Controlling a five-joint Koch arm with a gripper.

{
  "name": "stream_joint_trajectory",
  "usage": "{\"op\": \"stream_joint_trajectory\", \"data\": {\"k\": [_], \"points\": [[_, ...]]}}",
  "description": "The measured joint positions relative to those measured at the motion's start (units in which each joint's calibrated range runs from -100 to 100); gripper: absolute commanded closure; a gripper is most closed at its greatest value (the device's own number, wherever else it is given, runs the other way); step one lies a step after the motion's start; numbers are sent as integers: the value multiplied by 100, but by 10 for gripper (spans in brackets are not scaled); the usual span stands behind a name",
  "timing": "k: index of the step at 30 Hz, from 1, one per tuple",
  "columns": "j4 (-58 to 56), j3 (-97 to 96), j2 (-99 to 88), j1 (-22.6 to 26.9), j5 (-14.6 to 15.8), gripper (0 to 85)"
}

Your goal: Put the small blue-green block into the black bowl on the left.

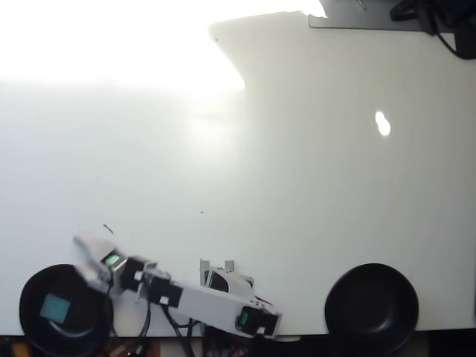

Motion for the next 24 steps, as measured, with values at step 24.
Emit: {"op": "stream_joint_trajectory", "data": {"k": [24], "points": [[-255, -2290, -1818, -2652, -2994, 488]]}}
